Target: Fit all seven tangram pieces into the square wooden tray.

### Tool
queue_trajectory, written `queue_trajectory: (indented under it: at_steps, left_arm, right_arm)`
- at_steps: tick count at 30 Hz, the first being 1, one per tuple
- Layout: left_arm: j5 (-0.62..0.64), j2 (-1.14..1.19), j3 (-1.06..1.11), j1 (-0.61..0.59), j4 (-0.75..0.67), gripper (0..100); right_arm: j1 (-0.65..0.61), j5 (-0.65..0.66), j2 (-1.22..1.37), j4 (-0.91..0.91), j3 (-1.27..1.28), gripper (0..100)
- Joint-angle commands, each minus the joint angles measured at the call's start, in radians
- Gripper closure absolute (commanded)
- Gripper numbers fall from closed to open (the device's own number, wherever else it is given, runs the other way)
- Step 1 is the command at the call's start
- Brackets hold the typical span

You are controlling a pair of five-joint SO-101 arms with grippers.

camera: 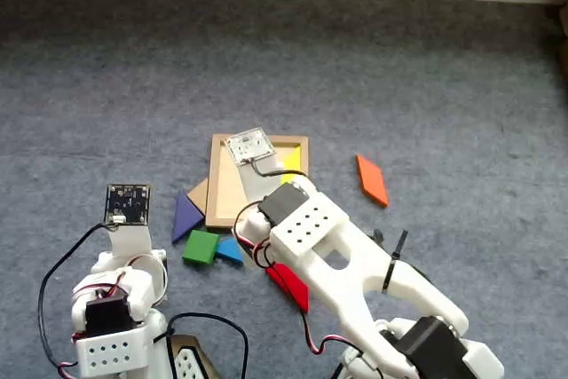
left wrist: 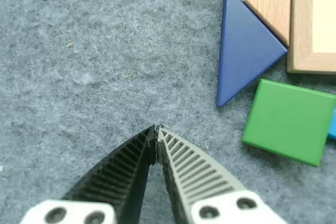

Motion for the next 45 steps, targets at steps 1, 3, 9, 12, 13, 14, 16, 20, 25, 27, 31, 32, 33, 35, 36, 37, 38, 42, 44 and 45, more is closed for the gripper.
queue_trajectory:
  at_steps: [1,3,9,12,13,14,16,20,25,27,31,32,33,35,36,37,38,42,44,45]
  left_arm:
    - [-0.002,-0.03,0.021,-0.013,0.005,97]
    - [-0.002,-0.03,0.021,-0.013,0.005,97]
    - [-0.002,-0.03,0.021,-0.013,0.005,97]
    - [-0.002,-0.03,0.021,-0.013,0.005,97]
    - [-0.002,-0.03,0.021,-0.013,0.005,97]
    - [-0.002,-0.03,0.021,-0.013,0.005,97]
    - [-0.002,-0.03,0.021,-0.013,0.005,97]
    - [-0.002,-0.03,0.021,-0.013,0.005,97]
    - [-0.002,-0.03,0.021,-0.013,0.005,97]
    - [-0.002,-0.03,0.021,-0.013,0.005,97]
    - [-0.002,-0.03,0.021,-0.013,0.005,97]
    - [-0.002,-0.03,0.021,-0.013,0.005,97]
    - [-0.002,-0.03,0.021,-0.013,0.005,97]
    - [-0.002,-0.03,0.021,-0.013,0.005,97]
    - [-0.002,-0.03,0.021,-0.013,0.005,97]
    - [-0.002,-0.03,0.021,-0.013,0.005,97]
    - [-0.002,-0.03,0.021,-0.013,0.005,97]
    - [-0.002,-0.03,0.021,-0.013,0.005,97]
    - [-0.002,-0.03,0.021,-0.013,0.005,97]
    - [-0.002,-0.03,0.021,-0.013,0.005,97]
  right_arm:
    - [0.013,-0.098,-0.041,0.007,0.007,76.2]
    - [0.013,-0.14,-0.012,0.007,0.021,68.3]
    - [0.013,-0.17,0.186,-0.059,0.021,64.9]
    - [0.01,-0.193,0.246,-0.07,0.012,64.9]
    - [0.007,-0.216,0.251,-0.07,-0.004,64.9]
    - [-0.002,-0.23,0.252,-0.064,-0.015,64.9]
    - [-0.019,-0.25,0.249,-0.062,-0.028,64.9]
    - [-0.071,-0.282,0.254,-0.067,-0.027,64.9]
    - [-0.079,-0.284,0.252,-0.068,-0.03,64.9]
    - [-0.077,-0.284,0.255,-0.07,-0.028,64.9]
    - [-0.076,-0.281,0.257,-0.071,-0.027,64.9]
    - [-0.076,-0.281,0.257,-0.079,-0.025,64.9]
    - [-0.076,-0.281,0.259,-0.09,-0.019,64.9]
    - [-0.064,-0.281,0.257,-0.124,0.013,64.9]
    - [-0.051,-0.279,0.257,-0.147,0.028,64.9]
    - [-0.041,-0.278,0.257,-0.168,0.039,64.9]
    - [-0.033,-0.278,0.257,-0.186,0.047,64.9]
    - [-0.021,-0.284,0.257,-0.203,0.058,64.9]
    - [-0.024,-0.284,0.257,-0.202,0.062,64.9]
    - [-0.022,-0.284,0.255,-0.196,0.074,64.9]
